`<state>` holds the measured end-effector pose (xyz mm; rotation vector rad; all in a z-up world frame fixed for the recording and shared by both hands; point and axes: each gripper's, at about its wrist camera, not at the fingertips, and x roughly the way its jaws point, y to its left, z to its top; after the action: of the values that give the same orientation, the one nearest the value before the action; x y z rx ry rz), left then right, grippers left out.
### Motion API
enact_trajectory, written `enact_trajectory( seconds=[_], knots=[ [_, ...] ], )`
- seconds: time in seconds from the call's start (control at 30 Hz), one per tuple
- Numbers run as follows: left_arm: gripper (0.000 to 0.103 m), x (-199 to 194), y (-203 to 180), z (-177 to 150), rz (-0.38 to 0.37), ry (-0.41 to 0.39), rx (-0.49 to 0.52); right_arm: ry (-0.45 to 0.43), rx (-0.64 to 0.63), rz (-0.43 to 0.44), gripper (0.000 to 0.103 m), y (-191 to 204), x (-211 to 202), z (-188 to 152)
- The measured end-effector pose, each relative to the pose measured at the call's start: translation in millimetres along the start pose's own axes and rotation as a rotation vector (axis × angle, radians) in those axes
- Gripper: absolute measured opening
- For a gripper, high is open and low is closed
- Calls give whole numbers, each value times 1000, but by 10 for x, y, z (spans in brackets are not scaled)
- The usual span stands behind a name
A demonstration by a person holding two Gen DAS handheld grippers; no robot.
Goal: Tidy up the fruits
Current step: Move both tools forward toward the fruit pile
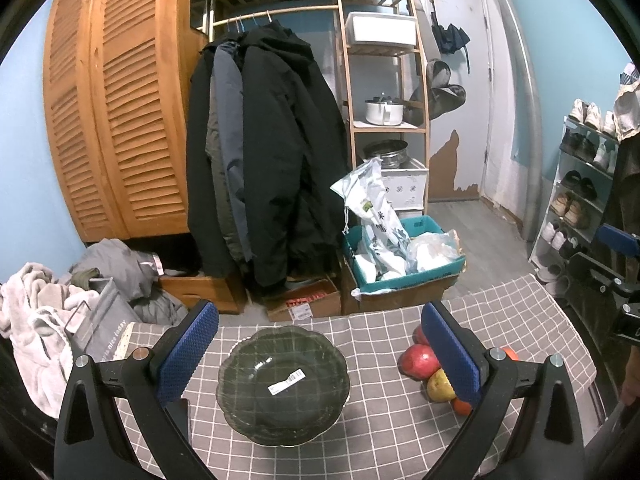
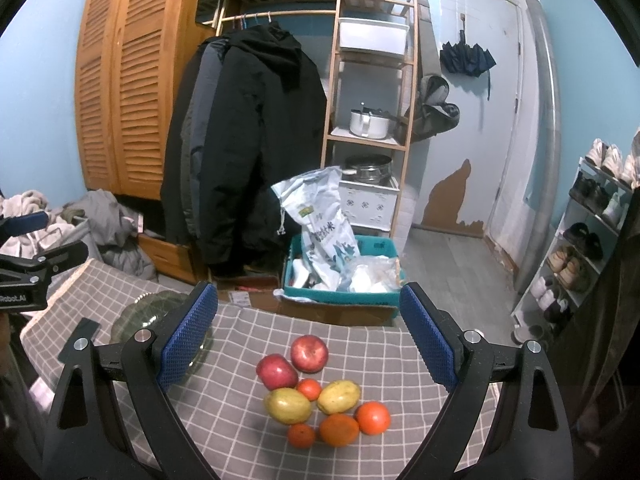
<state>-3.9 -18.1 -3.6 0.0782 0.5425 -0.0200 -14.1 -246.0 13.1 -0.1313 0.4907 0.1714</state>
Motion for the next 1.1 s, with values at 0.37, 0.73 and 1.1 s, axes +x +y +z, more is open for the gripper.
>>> enact_trajectory(
  seconds=[0.37, 0.73, 1.1],
  knots=[
    [102, 204, -165, -74, -42, 60, 12, 49, 21, -21, 91, -158, 103, -87],
    [102, 464, -325, -154, -69, 140, 30, 124, 46, -45, 91, -361, 274, -254],
    [102, 718, -482, -251, -99, 228, 30, 200, 58, -66, 91, -557, 455, -459]
  ],
)
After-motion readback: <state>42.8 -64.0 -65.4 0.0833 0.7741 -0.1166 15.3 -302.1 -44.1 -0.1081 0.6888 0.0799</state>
